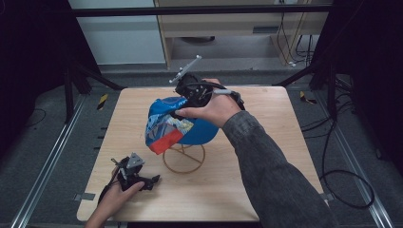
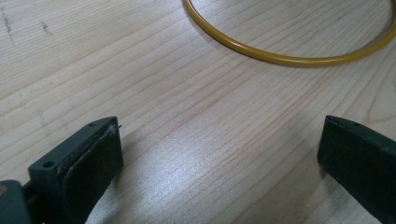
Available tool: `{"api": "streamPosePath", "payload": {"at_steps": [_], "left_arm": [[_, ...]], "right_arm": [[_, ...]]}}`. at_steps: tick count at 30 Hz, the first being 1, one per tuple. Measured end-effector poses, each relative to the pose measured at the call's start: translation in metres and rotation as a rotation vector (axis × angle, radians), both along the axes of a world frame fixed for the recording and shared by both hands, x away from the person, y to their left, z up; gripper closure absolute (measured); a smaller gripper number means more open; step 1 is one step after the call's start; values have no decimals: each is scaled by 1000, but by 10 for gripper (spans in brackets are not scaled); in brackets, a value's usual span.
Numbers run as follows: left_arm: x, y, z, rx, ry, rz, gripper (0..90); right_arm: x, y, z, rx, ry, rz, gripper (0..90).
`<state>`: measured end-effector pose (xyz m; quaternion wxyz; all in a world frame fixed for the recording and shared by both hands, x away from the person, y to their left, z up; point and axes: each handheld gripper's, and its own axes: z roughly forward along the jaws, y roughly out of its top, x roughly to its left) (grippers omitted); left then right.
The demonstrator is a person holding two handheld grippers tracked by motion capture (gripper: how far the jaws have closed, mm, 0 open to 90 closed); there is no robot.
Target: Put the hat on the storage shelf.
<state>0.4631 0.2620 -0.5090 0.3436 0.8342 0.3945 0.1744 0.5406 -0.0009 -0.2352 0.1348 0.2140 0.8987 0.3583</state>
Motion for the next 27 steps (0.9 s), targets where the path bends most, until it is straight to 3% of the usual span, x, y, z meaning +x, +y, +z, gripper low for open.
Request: {"api": "streamPosePath", "payload": {"at_steps": [27], "left_arm": [[0, 0, 0, 0, 0, 0, 0]], "right_arm": [[-14, -29, -3, 21, 9, -31, 154]]}}
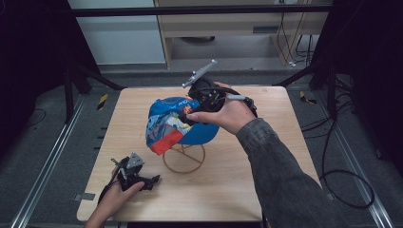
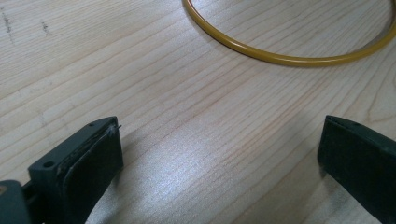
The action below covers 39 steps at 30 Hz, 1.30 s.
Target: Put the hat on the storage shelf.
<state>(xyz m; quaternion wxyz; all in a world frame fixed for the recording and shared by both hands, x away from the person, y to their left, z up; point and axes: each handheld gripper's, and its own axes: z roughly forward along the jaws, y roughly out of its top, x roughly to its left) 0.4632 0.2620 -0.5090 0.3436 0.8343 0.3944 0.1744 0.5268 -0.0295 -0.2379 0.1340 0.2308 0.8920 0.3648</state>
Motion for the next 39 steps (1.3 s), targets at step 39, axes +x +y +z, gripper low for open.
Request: {"api": "streamPosePath", "payload": {"at_steps": [39], "left_arm": [[0, 0, 0, 0, 0, 2, 0]], "right_arm": [[-26, -77, -3, 83, -55, -104, 65]]}}
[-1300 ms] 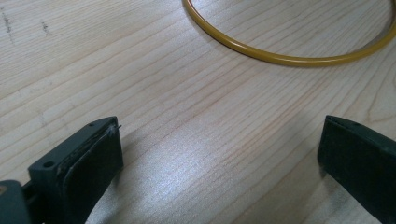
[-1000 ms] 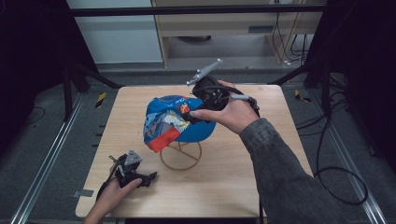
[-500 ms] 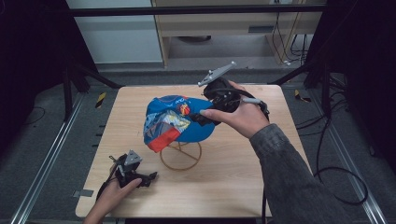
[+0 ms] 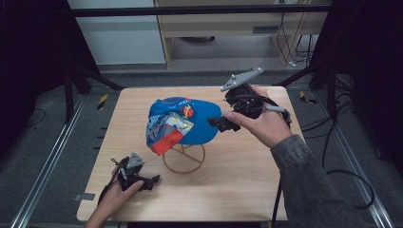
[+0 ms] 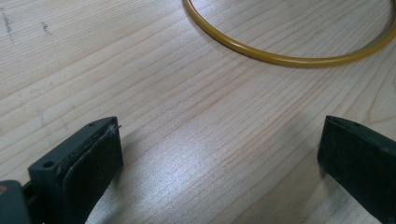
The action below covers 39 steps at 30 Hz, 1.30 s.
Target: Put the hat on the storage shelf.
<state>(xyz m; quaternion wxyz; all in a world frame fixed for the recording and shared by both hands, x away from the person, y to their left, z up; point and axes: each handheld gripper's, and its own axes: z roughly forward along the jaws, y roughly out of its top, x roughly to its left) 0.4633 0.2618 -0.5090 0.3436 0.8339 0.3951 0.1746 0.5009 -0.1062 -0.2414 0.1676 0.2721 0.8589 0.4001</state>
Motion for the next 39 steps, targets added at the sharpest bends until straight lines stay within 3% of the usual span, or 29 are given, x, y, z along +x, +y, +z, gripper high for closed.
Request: {"api": "streamPosePath", "payload": {"at_steps": [9, 16, 39], "left_arm": [[1, -1, 0, -3, -1, 3, 0], [1, -2, 0, -5, -1, 6, 0], [1, -1, 0, 1, 0, 2, 0]], "right_arm": [[-11, -30, -6, 5, -16, -40, 64], [-9, -52, -22, 16, 0, -94, 74], [-12, -79, -56, 42, -27, -174, 98]]}}
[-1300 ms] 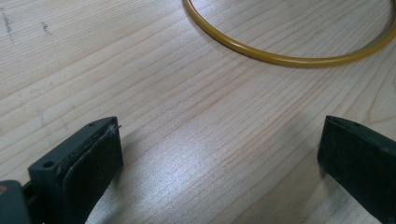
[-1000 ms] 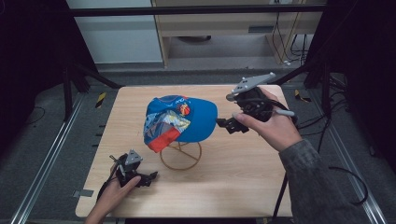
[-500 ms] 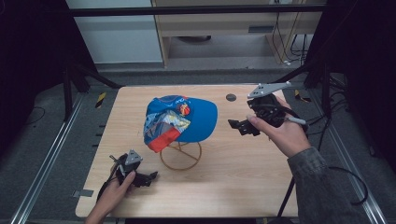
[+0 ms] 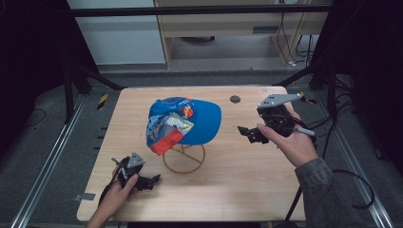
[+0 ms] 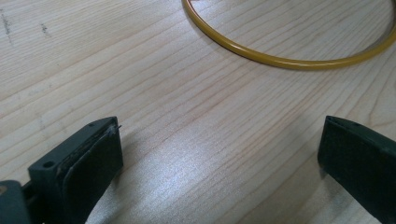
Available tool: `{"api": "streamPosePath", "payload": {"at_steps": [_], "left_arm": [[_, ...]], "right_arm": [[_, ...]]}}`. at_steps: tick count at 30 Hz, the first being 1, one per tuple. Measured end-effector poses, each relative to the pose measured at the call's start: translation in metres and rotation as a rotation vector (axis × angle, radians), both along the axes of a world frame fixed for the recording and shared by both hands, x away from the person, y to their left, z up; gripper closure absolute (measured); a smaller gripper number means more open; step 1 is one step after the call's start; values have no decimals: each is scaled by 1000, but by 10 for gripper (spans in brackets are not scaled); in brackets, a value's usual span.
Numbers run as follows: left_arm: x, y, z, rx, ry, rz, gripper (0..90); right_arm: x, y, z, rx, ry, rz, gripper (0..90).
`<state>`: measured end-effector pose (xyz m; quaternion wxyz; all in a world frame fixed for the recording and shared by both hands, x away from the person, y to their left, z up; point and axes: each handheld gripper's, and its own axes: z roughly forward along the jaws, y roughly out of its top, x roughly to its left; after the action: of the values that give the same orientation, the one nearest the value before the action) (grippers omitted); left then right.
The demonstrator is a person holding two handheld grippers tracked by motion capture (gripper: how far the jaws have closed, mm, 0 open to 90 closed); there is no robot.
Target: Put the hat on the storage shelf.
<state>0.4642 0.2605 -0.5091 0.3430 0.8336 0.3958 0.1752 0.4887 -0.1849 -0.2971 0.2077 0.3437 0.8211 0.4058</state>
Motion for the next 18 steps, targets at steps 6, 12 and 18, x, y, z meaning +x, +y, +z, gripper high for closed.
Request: {"api": "streamPosePath", "payload": {"at_steps": [6, 12, 18], "left_arm": [[0, 0, 0, 0, 0, 0, 0], [0, 0, 0, 0, 0, 0, 0], [0, 0, 0, 0, 0, 0, 0]], "right_arm": [[-3, -6, -13, -9, -8, -6, 100], [-4, -14, -37, -15, -11, -29, 109], [-8, -22, -63, -11, 12, -54, 121]]}}
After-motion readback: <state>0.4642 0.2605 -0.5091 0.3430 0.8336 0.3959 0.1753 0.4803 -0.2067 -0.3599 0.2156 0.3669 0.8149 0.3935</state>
